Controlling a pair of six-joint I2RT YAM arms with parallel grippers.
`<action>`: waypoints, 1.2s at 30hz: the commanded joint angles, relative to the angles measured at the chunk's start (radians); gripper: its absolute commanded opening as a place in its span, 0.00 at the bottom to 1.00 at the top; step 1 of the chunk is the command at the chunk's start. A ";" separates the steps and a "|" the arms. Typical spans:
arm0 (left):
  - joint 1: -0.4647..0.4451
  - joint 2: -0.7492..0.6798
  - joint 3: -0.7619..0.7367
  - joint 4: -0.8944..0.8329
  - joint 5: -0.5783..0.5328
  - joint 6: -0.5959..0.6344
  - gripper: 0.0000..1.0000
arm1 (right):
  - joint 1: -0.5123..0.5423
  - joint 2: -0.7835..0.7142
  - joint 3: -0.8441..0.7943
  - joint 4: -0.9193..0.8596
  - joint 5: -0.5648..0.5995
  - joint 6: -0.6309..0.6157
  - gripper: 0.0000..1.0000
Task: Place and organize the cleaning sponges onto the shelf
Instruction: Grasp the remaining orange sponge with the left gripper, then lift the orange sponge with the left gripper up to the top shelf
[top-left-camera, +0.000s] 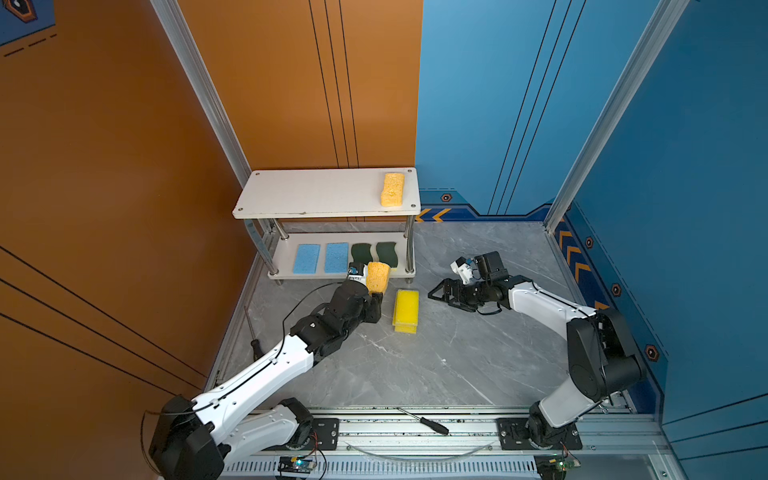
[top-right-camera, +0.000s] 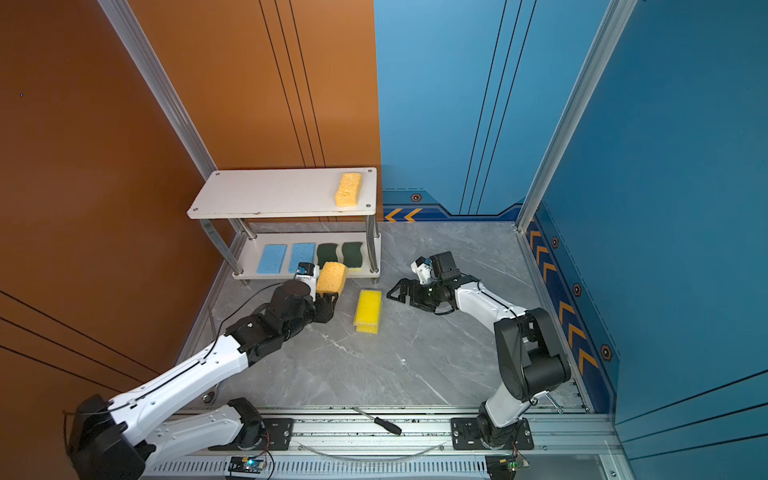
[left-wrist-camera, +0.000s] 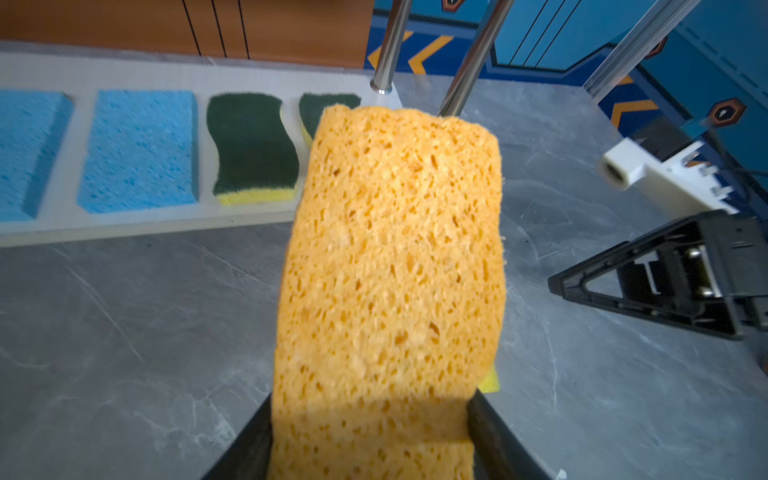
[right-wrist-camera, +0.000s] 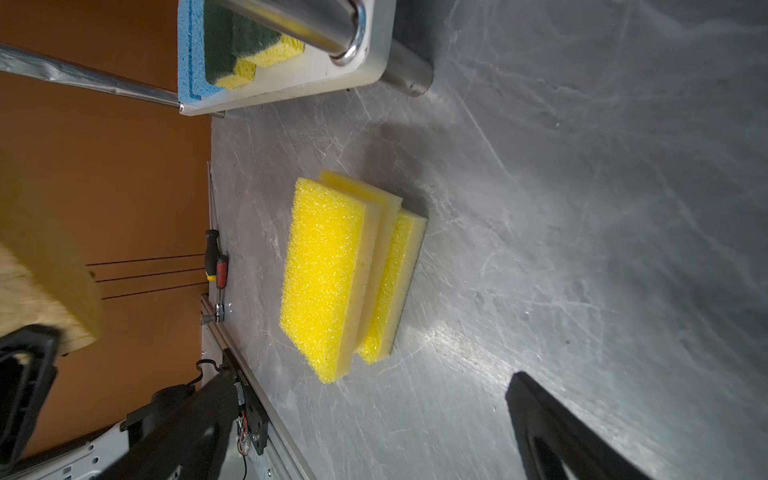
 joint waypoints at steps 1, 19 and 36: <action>-0.007 -0.057 0.070 -0.090 -0.091 0.051 0.44 | -0.007 0.005 0.022 0.035 -0.032 0.025 1.00; 0.088 0.121 0.668 -0.242 -0.118 0.241 0.46 | 0.004 -0.015 0.010 0.034 -0.023 0.031 1.00; 0.252 0.496 1.053 -0.329 0.022 0.057 0.48 | 0.020 -0.029 -0.027 0.074 -0.004 0.054 1.00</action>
